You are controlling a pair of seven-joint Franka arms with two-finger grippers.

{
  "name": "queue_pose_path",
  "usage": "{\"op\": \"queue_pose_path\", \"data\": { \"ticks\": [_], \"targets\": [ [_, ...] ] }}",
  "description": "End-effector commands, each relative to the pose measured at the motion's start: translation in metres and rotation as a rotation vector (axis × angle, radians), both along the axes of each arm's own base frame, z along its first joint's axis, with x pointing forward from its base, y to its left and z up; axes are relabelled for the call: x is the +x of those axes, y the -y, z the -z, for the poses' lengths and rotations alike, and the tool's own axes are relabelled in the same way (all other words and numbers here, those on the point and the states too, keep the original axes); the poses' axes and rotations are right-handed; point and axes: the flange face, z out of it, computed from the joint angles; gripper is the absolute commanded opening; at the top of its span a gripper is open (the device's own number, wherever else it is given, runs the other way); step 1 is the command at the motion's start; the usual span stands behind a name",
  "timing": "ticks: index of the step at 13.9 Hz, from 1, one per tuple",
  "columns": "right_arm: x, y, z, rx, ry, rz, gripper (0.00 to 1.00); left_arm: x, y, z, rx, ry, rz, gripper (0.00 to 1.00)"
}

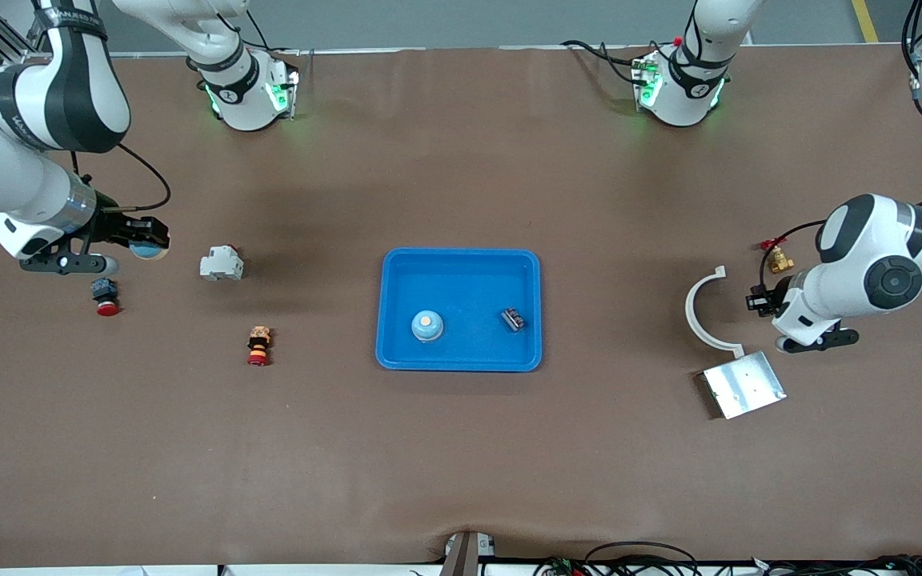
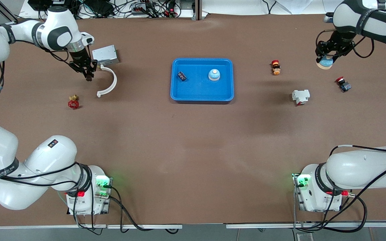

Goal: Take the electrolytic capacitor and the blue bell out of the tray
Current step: 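Carry the capacitor toward the white bracket while the right gripper carries the bell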

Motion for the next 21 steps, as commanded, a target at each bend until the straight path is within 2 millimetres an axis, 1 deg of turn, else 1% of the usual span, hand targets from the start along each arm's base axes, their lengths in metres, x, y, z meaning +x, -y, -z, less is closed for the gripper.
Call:
{"op": "queue_pose_path", "data": {
  "ticks": [1,2,4,6,9,11,15,16,18,20,21],
  "targets": [
    [-0.017,0.019,0.009,0.010,0.030,-0.034,0.00,0.008,0.015,0.013,0.039,-0.003,-0.003,0.01],
    [-0.020,0.023,0.015,0.011,0.030,-0.049,0.00,0.008,0.024,0.017,0.052,-0.007,-0.007,0.01],
    [-0.029,0.035,0.025,0.014,0.045,-0.070,0.00,0.010,0.029,0.024,0.061,0.001,-0.019,0.01],
    [-0.038,0.049,0.038,0.014,0.056,-0.084,0.00,0.010,0.028,0.032,0.053,-0.003,-0.021,0.03],
    [-0.054,0.067,0.065,0.011,0.095,-0.118,0.00,0.009,0.028,0.033,0.053,-0.005,-0.020,0.03],
    [-0.064,0.078,0.080,0.003,0.129,-0.146,0.00,0.009,0.020,0.036,0.060,-0.010,-0.031,0.06],
    [-0.074,0.101,0.097,-0.038,0.165,-0.208,0.00,0.008,0.020,0.038,0.058,-0.014,-0.031,0.09],
    [-0.075,0.104,0.101,-0.049,0.168,-0.216,0.00,0.007,0.021,0.041,0.053,-0.018,-0.032,0.11],
    [-0.077,0.111,0.117,-0.053,0.166,-0.211,0.00,0.007,0.020,0.042,0.052,-0.019,-0.033,0.14],
    [-0.083,0.124,0.135,-0.052,0.167,-0.211,0.00,0.007,0.020,0.042,0.053,-0.021,-0.033,0.25],
    [-0.085,0.131,0.145,-0.049,0.163,-0.210,0.00,0.007,0.020,0.043,0.052,-0.021,-0.034,0.34]
  ]
}}
